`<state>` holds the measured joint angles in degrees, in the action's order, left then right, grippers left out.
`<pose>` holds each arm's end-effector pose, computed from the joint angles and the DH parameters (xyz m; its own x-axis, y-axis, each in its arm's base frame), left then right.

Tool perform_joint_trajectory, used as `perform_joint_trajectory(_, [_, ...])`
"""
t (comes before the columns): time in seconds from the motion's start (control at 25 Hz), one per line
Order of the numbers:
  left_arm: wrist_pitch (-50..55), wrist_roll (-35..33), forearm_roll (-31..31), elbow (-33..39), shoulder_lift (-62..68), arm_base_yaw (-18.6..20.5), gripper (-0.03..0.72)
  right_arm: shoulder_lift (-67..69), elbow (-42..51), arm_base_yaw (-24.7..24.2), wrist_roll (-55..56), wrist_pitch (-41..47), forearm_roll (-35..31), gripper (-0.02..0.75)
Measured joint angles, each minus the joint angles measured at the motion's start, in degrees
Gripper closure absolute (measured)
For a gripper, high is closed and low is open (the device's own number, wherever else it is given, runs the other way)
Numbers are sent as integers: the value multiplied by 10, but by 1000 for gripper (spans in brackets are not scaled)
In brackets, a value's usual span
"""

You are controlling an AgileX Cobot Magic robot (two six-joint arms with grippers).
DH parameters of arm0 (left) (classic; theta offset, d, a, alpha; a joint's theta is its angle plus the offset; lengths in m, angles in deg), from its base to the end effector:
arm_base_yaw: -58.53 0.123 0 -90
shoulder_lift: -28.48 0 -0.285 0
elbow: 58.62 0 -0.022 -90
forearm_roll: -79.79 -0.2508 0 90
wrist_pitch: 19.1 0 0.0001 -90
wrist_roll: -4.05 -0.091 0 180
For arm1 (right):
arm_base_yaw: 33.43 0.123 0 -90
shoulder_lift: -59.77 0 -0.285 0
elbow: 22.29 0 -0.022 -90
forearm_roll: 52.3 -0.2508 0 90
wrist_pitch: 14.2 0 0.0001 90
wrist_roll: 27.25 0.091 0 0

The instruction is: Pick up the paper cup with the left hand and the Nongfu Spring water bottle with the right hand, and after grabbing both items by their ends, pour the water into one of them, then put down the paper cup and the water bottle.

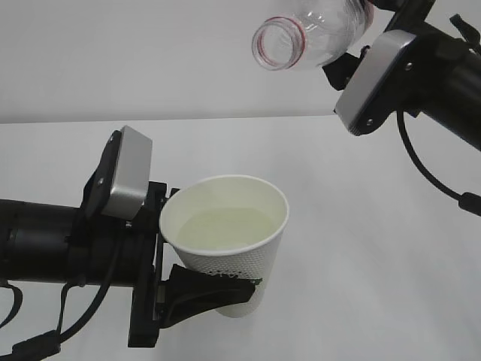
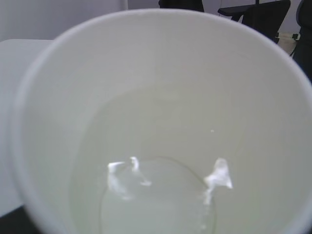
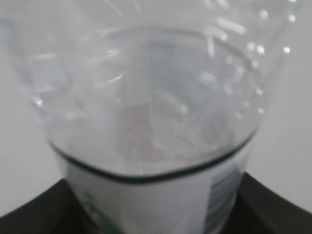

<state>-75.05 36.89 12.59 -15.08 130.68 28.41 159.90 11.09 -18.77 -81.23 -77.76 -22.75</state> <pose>0.2008 -0.1968 0.1809 -0.0366 0.2796 -0.9594 0.9922 0.1244 -0.0016 0.3046 0.1212 0.2703 0.6942 -0.6792 -0.2384 0.0218 0.3509 -0.9362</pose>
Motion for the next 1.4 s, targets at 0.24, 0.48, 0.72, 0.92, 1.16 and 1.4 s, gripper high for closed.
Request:
perform_joint_trajectory(0.24, [0,0,3,0,0,0,160,0,0,0,23,0,-5,268])
perform_joint_trajectory(0.48, [0,0,4,0,0,0,160,0,0,0,48,0,-21,268])
perform_joint_trajectory(0.72, [0,0,4,0,0,0,160,0,0,0,89,2,-41,268])
perform_joint_trajectory(0.92, [0,0,4,0,0,0,160,0,0,0,114,5,-56,268])
perform_joint_trajectory(1.16, [0,0,4,0,0,0,160,0,0,0,143,17,-75,269])
perform_joint_trajectory(1.4, [0,0,4,0,0,0,160,0,0,0,190,18,-101,268])
